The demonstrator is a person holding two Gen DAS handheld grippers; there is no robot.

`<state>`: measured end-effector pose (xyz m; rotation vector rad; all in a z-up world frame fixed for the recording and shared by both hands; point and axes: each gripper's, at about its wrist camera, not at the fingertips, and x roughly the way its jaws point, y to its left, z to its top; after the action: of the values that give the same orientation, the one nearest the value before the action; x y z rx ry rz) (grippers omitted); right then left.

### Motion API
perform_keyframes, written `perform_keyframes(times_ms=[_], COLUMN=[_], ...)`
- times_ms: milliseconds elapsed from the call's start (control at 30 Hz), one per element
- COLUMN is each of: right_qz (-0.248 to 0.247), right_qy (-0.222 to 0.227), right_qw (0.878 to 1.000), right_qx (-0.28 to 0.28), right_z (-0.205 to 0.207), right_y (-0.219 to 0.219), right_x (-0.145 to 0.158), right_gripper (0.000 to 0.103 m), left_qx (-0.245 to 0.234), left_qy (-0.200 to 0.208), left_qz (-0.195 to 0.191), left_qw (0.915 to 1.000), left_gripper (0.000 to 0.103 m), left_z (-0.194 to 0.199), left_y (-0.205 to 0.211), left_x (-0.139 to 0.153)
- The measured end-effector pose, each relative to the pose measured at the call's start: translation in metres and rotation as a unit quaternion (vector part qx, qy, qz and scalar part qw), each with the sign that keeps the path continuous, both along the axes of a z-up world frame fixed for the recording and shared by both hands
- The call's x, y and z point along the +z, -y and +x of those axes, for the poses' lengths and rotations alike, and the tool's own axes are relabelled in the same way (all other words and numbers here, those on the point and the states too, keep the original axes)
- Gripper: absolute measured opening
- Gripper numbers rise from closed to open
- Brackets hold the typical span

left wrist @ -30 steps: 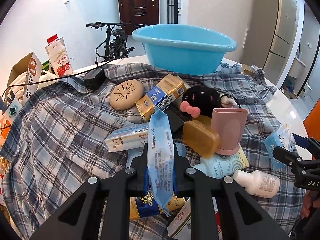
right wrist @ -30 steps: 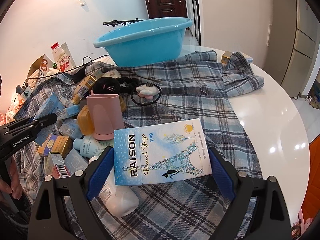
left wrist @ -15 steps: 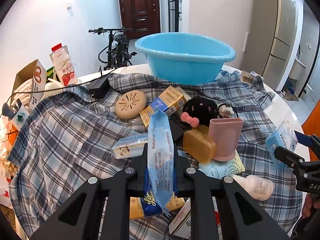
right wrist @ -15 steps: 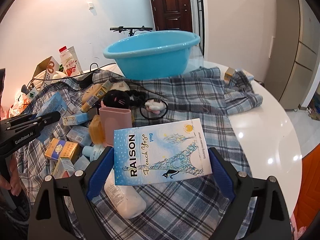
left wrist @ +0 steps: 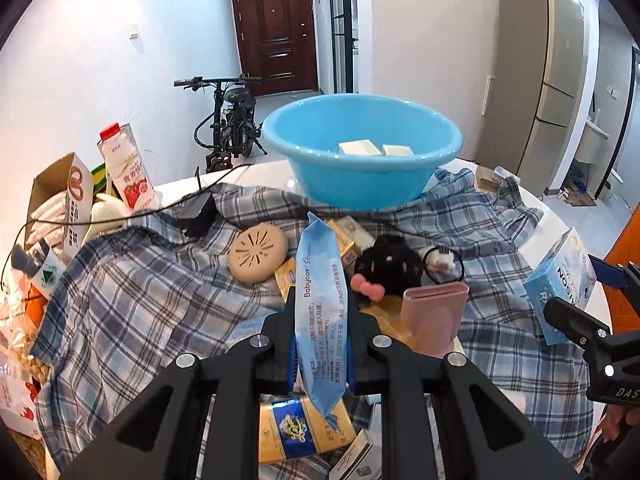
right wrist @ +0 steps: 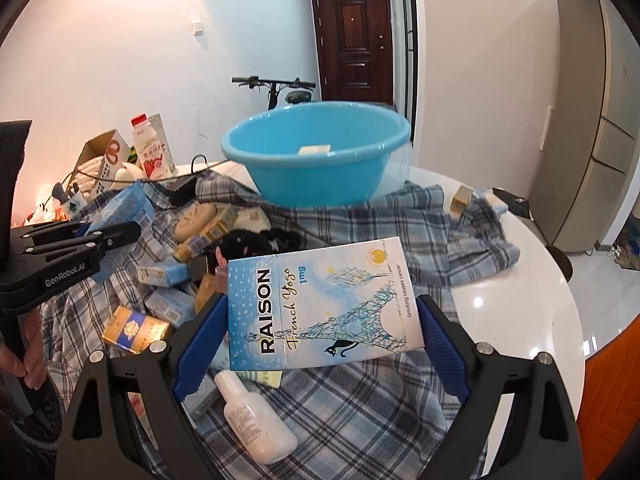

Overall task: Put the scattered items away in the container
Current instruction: 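Carry the wipes to the basin with the left gripper while the right gripper carries the RAISON pack over it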

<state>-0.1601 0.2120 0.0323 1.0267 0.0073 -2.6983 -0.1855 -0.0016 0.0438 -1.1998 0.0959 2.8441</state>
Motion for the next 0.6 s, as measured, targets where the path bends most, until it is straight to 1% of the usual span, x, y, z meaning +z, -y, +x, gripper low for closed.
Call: perform_keyframes(times_ms=[100,200,467,600], right_qz=[-0.007,-0.011,0.002,-0.001], right_qy=[-0.009,-0.013,-0.047,-0.057], right_qw=[1.000,1.000,0.999,0.998], right_qx=[0.000,0.004,0.011,0.013], right_z=[-0.002,-0.006,-0.012,-0.018], right_y=[-0.002,-0.003,0.001,0.002], right_x=[0.006,0.012,0.038,0.045], right_gripper=[0.091,0.091,0.091,0.091], left_qx=[-0.002,-0.004,-0.024,-0.029], left_qy=[-0.003,-0.015,-0.028,-0.026], left_qz=[-0.002,-0.004,-0.009,-0.011], left_qw=[1.0000,0.9999,0.9993,0.9992], left_gripper=[0.019,0.019,0.019,0.019], left_z=[-0.005,-0.006,-0.015,-0.027], left_y=[-0.003,-0.007,-0.026,-0.031], left_x=[0.005,0.012,0.023,0.024])
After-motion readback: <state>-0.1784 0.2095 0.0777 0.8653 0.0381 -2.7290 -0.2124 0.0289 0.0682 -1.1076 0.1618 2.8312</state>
